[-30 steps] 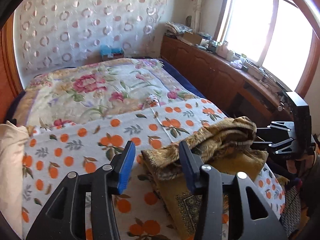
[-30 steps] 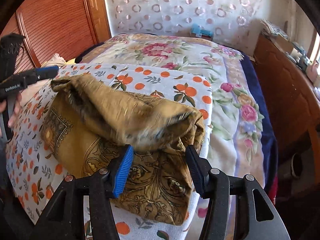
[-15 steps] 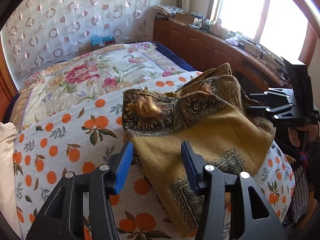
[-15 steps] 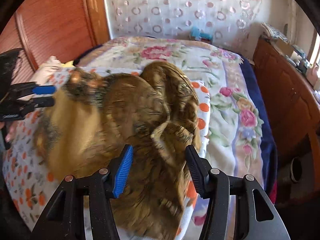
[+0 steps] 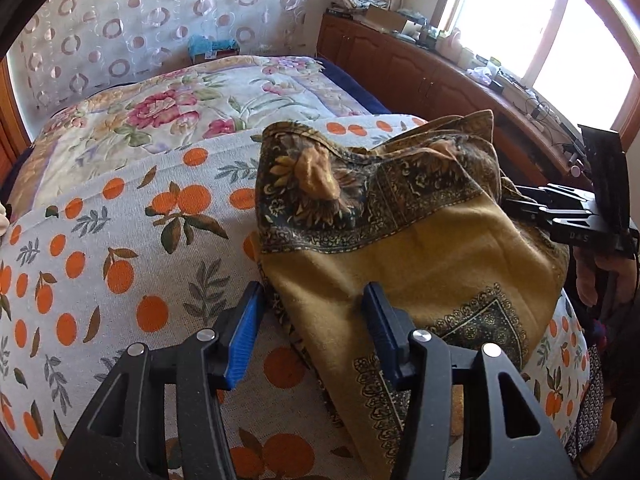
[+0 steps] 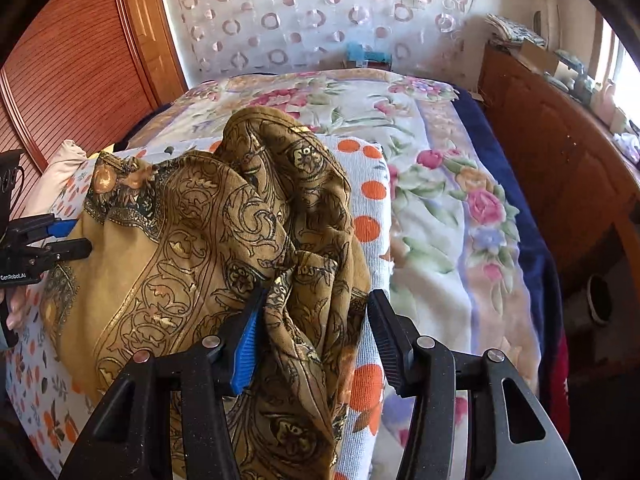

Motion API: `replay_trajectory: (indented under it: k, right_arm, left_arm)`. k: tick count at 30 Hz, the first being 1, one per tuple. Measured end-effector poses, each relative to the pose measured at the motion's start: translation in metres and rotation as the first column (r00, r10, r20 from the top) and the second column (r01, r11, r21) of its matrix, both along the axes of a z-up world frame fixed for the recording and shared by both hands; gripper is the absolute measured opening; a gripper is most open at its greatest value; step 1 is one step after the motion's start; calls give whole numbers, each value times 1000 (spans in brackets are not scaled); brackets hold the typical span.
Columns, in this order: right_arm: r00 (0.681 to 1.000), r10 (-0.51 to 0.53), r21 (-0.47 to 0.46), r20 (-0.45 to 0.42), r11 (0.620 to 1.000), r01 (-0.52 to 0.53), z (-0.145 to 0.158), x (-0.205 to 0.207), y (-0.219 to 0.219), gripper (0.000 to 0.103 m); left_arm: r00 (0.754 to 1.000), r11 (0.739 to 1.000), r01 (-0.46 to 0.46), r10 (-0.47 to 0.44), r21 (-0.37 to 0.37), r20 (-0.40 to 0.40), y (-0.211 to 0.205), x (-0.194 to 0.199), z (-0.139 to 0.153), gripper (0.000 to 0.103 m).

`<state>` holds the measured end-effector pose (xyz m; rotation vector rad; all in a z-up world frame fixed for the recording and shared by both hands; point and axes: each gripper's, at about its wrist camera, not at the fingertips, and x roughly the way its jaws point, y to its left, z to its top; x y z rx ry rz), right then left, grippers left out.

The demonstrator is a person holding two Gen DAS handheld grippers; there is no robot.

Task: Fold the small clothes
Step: 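Lift the folded gold bundle with both tools and carry it toward the plush toy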

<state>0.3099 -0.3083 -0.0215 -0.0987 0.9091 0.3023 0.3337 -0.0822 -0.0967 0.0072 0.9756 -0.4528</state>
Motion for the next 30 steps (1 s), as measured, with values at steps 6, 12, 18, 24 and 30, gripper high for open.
replay_trajectory:
  k: [6,12,18,24,30]
  right_arm:
    - [1000,-5,2,10,1000,5,-6,-1,2,53]
    - [1000,-4,17,13,1000,4,-11,-4,-1,53]
    - [1000,3,44,9,999,-3,-13,-3,-5,53]
    - [1000,25,45,-1,999,-25,-16,0,-2,53]
    - [999,38,28,-26,999,-37,-16,8,0,53]
  left_arm:
    - [999,999,-32,32,-34,-8,0,-1,-1,58]
    - [997,986,-9,-4,-169,-76,1,-5,0,30]
    - [999,977,13,-21,-214,-32,2,-13,15,11]
    - [999,972,37,-35,-234,12,9,-27,32,10]
    - [999,985,33,-32,-166,9,4,-25,22,10]
